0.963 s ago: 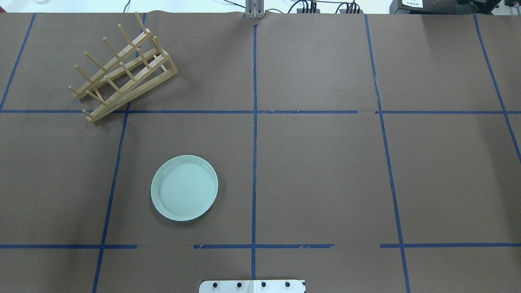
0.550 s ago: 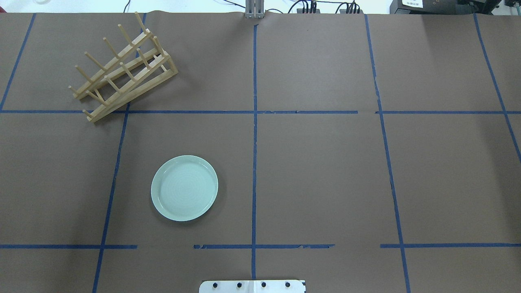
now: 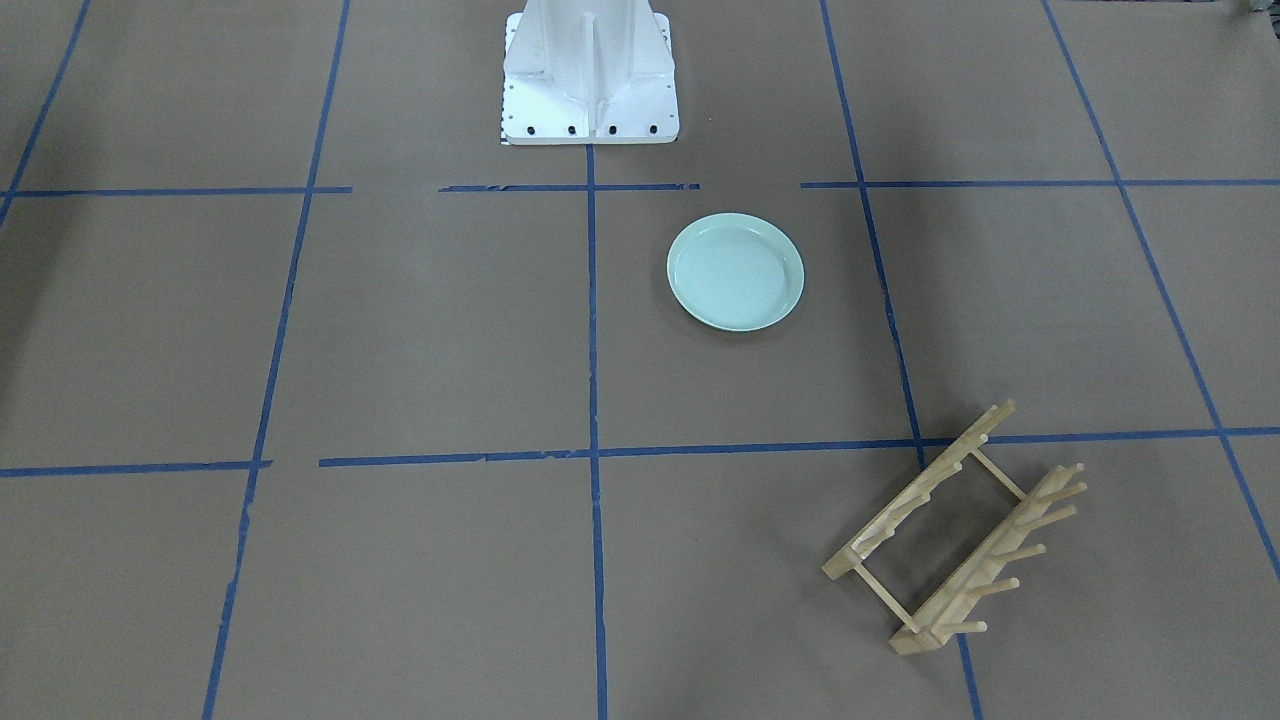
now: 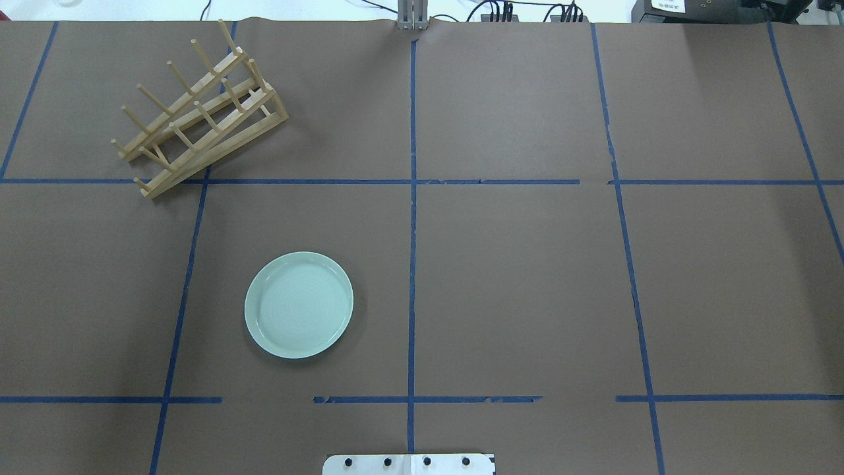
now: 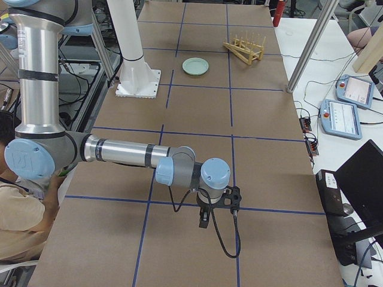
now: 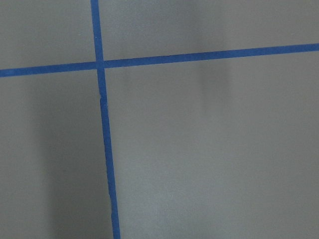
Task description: Place plate on table
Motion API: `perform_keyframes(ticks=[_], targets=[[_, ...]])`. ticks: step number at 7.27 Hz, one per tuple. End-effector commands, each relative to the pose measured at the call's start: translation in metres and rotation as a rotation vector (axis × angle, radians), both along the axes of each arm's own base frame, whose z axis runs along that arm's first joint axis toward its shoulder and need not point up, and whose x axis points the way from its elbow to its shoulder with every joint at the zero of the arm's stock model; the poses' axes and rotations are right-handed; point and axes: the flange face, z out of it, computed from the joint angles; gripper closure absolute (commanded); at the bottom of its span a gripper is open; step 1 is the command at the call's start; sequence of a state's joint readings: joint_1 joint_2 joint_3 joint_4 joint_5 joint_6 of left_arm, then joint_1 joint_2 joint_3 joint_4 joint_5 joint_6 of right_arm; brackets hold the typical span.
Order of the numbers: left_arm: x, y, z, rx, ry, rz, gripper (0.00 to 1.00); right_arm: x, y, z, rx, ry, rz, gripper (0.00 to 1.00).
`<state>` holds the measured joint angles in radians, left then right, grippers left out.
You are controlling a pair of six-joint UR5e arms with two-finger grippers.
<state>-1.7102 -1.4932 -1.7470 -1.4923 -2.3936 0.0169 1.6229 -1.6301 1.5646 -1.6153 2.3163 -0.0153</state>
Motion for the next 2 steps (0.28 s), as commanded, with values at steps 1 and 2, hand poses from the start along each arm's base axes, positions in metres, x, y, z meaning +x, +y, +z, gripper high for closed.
perform_keyframes(ticks=[1,2], targets=[[0.0002,-0.0027,-0.0028,0.007,-0.002,0.001,0.00,0.0000,0.0003,0.0002,0.000,0.000,0.000,0.00],[0.0003,-0.0030,-0.0081,0.018,-0.002,0.001,0.00,0.0000,-0.0005,-0.0005,0.001,0.000,0.000,0.00]])
